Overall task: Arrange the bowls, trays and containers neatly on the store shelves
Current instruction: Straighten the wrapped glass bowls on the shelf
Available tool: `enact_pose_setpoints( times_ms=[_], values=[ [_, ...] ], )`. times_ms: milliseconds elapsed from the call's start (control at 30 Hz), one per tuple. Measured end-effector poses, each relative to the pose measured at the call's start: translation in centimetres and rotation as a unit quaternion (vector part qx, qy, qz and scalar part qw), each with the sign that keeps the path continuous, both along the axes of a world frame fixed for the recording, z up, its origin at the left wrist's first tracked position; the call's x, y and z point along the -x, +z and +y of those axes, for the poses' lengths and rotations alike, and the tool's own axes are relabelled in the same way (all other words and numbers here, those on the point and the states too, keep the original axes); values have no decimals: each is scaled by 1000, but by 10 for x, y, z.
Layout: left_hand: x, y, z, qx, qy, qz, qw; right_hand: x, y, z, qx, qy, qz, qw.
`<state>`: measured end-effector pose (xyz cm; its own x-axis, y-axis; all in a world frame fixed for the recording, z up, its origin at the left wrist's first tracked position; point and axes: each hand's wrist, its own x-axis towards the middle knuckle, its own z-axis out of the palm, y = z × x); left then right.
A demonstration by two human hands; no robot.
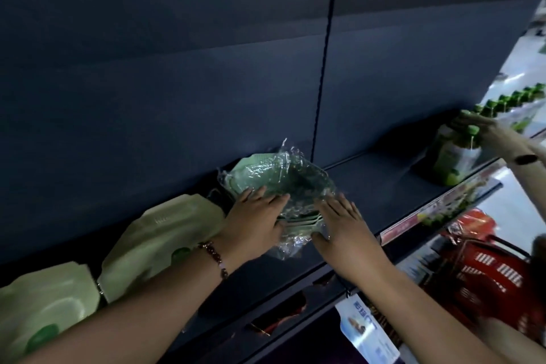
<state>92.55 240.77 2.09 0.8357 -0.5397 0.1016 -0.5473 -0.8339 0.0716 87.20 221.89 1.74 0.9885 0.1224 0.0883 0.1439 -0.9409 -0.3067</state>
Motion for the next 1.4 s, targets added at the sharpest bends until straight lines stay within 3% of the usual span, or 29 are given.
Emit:
enact_pose_setpoints(
  times_ms=[167,333,433,567,633,800,933,1000,1100,1200,1333,1400],
  values=[
    [-9,2,-2,47,8,-34,998,-3,-10,-3,-47,6,11,999],
    [-12,-2,-4,88,19,-81,993,-3,-13,-7,-272,-30,-10,962],
    [-8,0,-2,87,11,-105,991,-12,-16,-10,-465,-109,29,878],
    [6,8,0,92,-5,-141,986,-24,-10,-14,-691,-208,130,680],
    [17,10,1,89,-14,-147,985,-27,0,-16,-732,-214,151,630],
    [44,5,12,95,-36,-172,980,-21,12,-15,-748,-207,154,612],
    [68,4,21,133,39,-90,986,-9,11,-1,-744,-210,137,620],
    [80,6,26,194,99,-13,976,-4,9,3,-750,-224,115,611],
    [89,8,32,382,168,57,907,2,4,5,-767,-241,102,586],
    [89,11,34,556,245,119,785,9,-1,9,-804,-230,116,537],
    [93,15,30,664,311,214,645,18,-9,23,-834,-217,147,485],
    [97,17,29,696,299,215,616,23,-14,31,-828,-209,157,496]
  ],
)
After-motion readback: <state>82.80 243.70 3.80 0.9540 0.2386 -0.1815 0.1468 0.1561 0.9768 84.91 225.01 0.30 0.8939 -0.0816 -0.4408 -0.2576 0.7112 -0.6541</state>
